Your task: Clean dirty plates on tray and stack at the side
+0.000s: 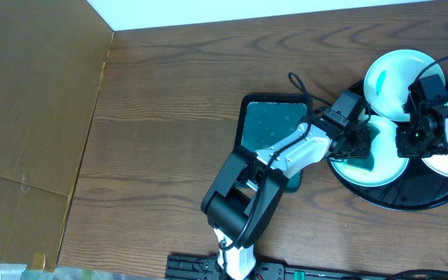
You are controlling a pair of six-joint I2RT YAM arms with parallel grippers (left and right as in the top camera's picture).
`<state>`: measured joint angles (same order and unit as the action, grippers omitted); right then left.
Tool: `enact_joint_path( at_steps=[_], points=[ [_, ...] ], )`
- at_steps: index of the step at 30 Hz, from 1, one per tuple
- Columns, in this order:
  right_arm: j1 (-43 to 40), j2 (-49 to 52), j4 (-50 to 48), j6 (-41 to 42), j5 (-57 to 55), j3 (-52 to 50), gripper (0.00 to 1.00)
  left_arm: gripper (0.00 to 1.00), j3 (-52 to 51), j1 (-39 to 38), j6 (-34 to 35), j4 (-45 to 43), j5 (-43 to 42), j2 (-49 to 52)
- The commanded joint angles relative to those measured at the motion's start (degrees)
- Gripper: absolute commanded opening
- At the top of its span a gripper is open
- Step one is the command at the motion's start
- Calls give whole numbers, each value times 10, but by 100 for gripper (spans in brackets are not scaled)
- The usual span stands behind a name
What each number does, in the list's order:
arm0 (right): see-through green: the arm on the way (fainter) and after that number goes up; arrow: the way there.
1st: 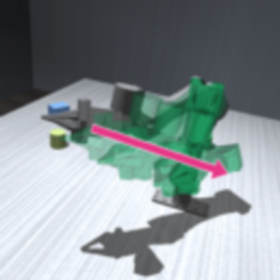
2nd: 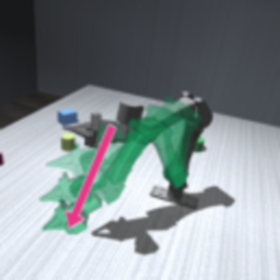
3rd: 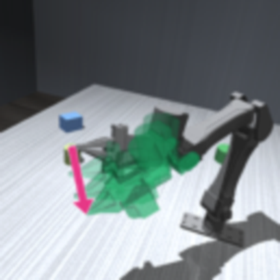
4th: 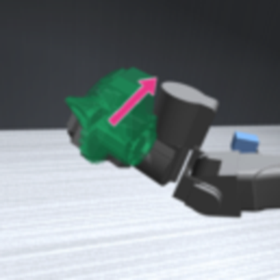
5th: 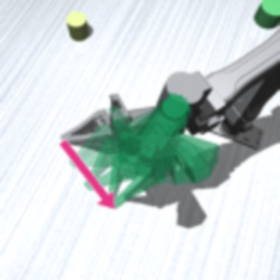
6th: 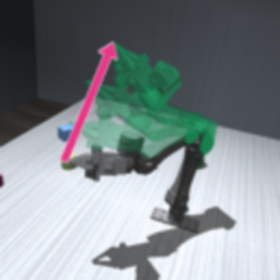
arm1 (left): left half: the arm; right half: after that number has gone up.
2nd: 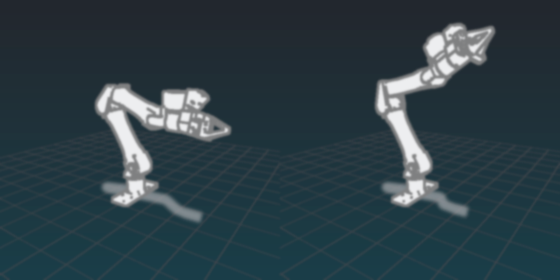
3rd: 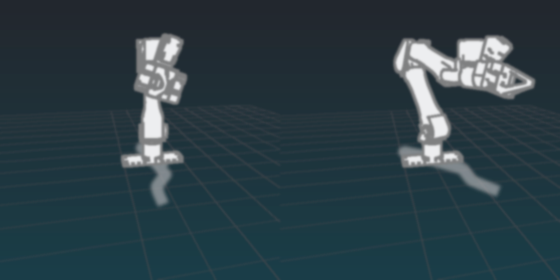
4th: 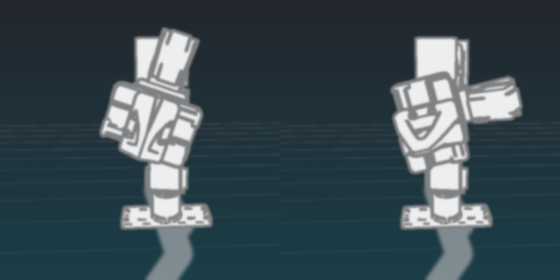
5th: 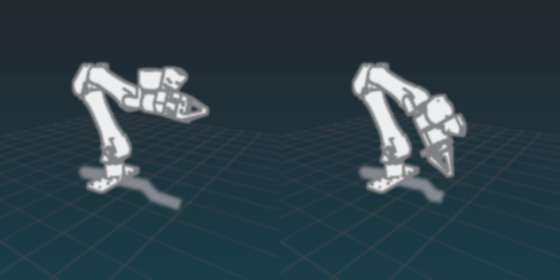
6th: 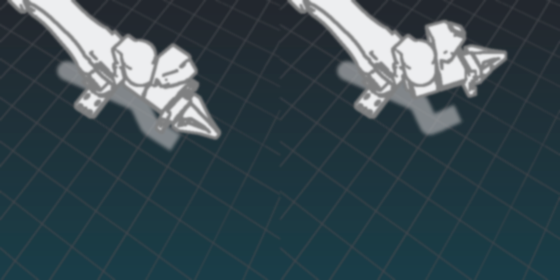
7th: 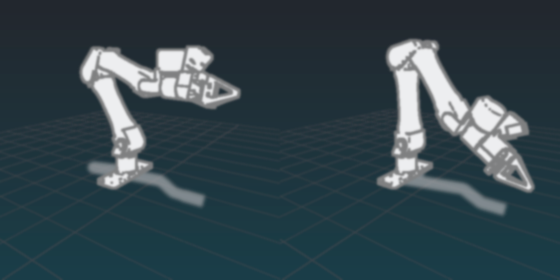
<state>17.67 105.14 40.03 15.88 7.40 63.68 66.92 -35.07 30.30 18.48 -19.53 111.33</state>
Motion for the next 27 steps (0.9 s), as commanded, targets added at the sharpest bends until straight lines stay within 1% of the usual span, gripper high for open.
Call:
enact_joint_path(
  at_steps=[1,2,7,13,15,16,17,21,27],
  points=[
    [4,2,2,-3,-11,3,1,46,-22,1,-38,20,59,47],
    [4,2,2,-3,-11,3,1,49,-22,1,-38,20,66,47],
    [4,2,5,-3,-11,3,1,49,-21,5,-42,24,70,33],
    [4,2,7,-6,-11,3,1,50,-21,4,-51,25,81,-44],
    [4,2,7,-8,-11,3,2,54,-21,4,-51,27,101,-74],
    [4,2,7,-8,-11,3,2,58,-21,4,-53,26,105,-85],
    [4,2,6,-8,-11,3,2,61,-21,4,-52,26,107,-91],
    [4,2,4,-7,-11,3,2,65,-22,3,-52,28,106,-91],
    [4,2,3,-8,-11,3,3,65,-25,-9,-52,33,106,-82]
  ],
)
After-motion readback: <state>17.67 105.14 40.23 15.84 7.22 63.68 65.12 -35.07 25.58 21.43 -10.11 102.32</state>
